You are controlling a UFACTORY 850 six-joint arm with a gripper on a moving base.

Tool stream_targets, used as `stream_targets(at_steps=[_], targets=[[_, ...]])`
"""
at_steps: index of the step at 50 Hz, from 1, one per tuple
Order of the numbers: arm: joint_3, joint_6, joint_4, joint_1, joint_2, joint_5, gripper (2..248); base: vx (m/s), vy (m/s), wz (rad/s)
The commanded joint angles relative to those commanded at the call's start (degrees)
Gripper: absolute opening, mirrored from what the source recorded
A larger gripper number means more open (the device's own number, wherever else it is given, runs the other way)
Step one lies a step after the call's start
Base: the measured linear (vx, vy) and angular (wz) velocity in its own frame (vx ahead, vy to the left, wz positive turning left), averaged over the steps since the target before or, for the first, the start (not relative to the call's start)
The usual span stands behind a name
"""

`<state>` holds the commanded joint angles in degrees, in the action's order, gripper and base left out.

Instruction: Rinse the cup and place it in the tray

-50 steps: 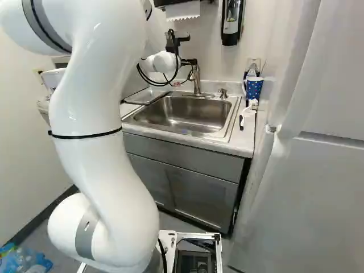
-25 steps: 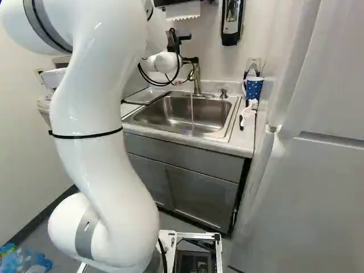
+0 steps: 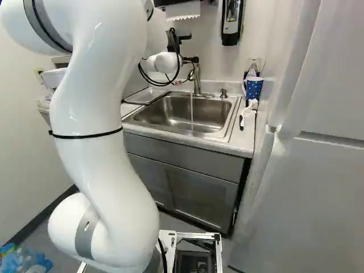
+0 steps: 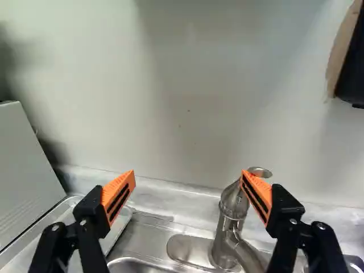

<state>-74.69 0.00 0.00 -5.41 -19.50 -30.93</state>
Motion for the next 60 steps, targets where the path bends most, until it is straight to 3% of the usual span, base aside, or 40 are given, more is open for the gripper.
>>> stream_targets(at_steps=[35, 60], targets=[[7.54, 0.0, 0.0, 1.16, 10.14, 0.13, 247, 0.0, 0.0, 0.0], [14.08, 0.0, 0.0, -0.74, 16.8, 5.21, 247, 0.0, 0.0, 0.0]])
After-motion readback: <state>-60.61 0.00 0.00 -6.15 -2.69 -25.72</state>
